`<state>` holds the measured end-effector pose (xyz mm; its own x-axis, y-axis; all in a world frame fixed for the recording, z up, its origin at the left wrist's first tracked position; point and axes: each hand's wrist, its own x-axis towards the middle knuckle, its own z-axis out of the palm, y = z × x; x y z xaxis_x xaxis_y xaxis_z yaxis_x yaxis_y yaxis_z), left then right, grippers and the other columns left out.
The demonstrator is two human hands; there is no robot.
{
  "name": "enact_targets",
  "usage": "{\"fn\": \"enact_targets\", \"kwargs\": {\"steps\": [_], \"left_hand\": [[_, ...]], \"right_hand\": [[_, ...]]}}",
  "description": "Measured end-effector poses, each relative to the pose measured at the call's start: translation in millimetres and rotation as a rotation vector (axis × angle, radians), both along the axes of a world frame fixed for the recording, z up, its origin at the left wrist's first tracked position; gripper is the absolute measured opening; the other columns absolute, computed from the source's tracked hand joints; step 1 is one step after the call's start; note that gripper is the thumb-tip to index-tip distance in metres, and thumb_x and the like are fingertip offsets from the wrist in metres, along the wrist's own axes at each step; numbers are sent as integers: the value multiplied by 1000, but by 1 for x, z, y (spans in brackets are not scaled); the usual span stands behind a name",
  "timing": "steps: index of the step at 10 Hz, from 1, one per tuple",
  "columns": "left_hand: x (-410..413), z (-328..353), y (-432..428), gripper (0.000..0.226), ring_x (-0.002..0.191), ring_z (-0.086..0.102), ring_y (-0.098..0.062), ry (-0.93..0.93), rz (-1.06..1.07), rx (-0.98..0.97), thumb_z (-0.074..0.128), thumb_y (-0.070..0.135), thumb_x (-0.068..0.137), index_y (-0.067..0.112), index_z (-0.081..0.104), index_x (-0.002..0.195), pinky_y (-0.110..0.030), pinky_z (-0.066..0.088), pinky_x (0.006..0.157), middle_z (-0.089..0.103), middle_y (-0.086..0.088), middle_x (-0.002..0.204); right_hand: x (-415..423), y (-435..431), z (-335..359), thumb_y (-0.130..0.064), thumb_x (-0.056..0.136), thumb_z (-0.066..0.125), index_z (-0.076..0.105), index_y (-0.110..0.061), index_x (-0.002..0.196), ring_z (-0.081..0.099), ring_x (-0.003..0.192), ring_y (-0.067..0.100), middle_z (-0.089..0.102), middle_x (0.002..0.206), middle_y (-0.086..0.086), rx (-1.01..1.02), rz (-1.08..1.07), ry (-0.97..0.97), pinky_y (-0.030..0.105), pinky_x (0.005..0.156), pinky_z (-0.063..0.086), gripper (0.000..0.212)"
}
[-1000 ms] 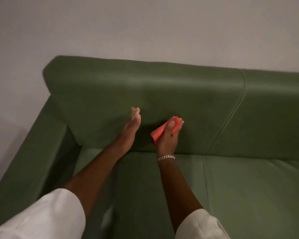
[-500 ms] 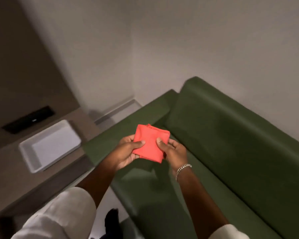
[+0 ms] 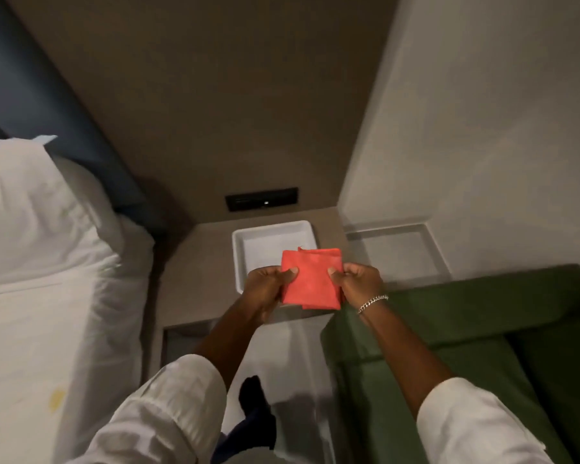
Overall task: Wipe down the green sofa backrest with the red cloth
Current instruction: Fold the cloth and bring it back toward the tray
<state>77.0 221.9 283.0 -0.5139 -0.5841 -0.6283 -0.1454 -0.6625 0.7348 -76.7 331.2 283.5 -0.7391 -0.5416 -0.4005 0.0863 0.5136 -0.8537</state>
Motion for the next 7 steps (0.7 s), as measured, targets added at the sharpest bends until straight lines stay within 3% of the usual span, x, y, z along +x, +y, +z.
{"fn": "enact_targets", "kwargs": {"steps": [1,2,3,4,6,7], "left_hand": [[6,-25,-46,16,85,70,-28,-153,65,-26,74,10,84,0,71,95,-45,61,84,72,-23,108],[-2,-58,-79,14,87,67,-28,-354,122,-99,81,12,77,4,74,86,-50,58,92,74,-22,105],[-22,-111,-108,17,83,66,-23,-497,174,-138,84,13,70,17,69,66,-41,59,91,74,-10,90],[-42,-176,-134,11,82,73,-26,-622,114,-216,83,20,68,12,77,73,-32,59,83,79,-10,87],[-69,-292,-166,27,90,73,-28,-618,131,-205,64,8,78,10,76,102,-39,62,84,77,-12,102],[-71,-300,-170,36,101,70,-28,-633,125,-214,63,10,83,8,69,118,-35,58,90,74,-13,115]], "right_hand": [[8,-55,-20,-16,77,79,76,-2,95,63,57,6,71,78,5,81,40,57,20,65,56,22],[5,-95,-58,-15,77,78,75,-3,92,70,79,30,77,90,17,162,109,49,45,82,59,20],[-11,-135,-116,-18,78,75,75,-4,86,64,77,26,76,89,21,254,191,109,39,81,55,16],[-29,-169,-179,-23,85,66,74,-5,82,59,79,25,73,87,21,305,288,208,35,83,52,20],[-54,-220,-299,-24,89,60,73,-4,83,66,91,32,75,92,17,370,338,311,24,72,38,25],[-56,-222,-308,-17,89,59,74,-1,91,66,98,33,75,99,18,371,264,289,30,84,48,22]]}}
